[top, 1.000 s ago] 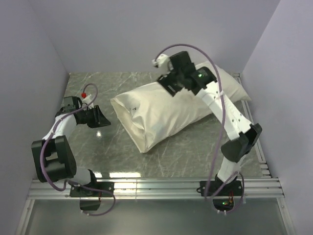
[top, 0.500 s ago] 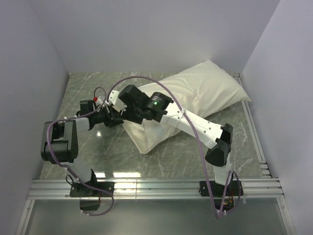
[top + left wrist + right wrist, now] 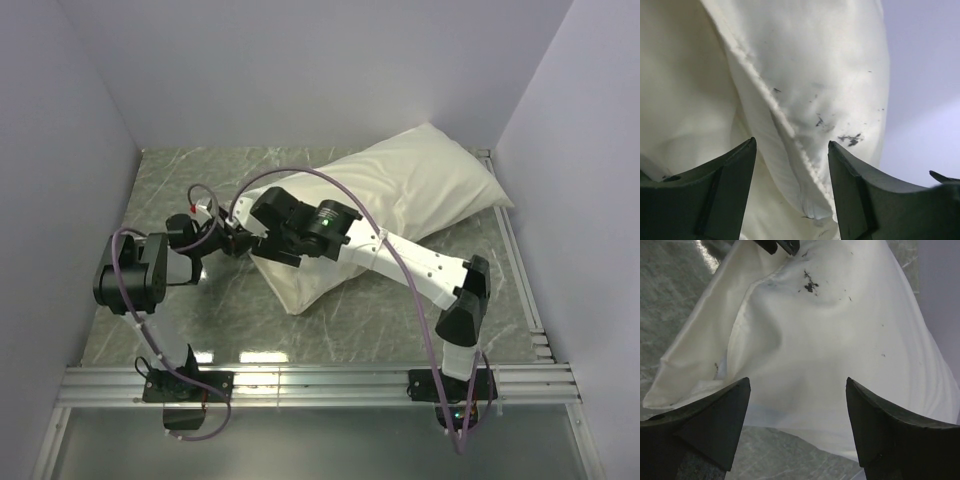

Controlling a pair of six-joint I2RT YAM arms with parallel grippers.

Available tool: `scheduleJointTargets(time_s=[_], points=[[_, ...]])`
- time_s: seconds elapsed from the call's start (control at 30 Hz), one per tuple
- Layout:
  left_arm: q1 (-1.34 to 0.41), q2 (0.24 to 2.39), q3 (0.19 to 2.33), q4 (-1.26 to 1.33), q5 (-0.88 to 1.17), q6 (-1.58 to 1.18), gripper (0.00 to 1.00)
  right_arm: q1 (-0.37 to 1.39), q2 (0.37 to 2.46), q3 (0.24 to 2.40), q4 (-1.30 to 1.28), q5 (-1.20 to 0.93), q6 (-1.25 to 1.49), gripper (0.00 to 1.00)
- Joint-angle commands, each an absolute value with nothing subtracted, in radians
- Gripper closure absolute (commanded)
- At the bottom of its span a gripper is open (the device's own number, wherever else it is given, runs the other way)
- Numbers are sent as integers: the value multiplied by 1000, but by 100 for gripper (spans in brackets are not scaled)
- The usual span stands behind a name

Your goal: Put the pillow into the pillowcase

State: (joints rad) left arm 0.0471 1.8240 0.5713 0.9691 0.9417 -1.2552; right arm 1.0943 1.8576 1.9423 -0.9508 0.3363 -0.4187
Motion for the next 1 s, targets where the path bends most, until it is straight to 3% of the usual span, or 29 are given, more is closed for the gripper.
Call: scheduleJointTargets(time_s=[0.0, 0.17, 0.33, 0.53, 0.63, 0.73, 0.77, 0.83, 0.87, 0.97], points=[[86, 1711, 563, 1062, 957, -1293, 34, 1150, 1761, 1879, -842, 400, -481, 16], [283, 1571, 558, 887, 995, -1229, 28, 1200, 1911, 1922, -877, 508, -469, 16], [423, 1390, 649, 458, 977, -952, 18, 1203, 2025, 1976, -810, 534, -485, 16], [540, 1344, 709, 393, 1029, -949, 14, 1204, 2120, 1968, -763, 554, -521, 17], [580, 1351, 719, 374, 1052, -942, 14, 1193, 2125, 1914, -675, 609, -566, 23], [581, 1330, 706, 344, 1054, -896, 14, 1164, 2131, 1942, -670, 649, -568, 36], [583, 1310, 678, 357, 1057, -896, 15, 1155, 2129, 1948, -669, 656, -571, 47], [581, 1293, 652, 365, 1054, -890, 15, 1126, 2125, 1967, -657, 675, -584, 61], [581, 1286, 637, 362, 1057, -885, 16, 1118, 2122, 1974, -660, 676, -587, 76], [581, 1287, 611, 342, 1071, -868, 21, 1095, 2108, 2019, -676, 678, -589, 100]])
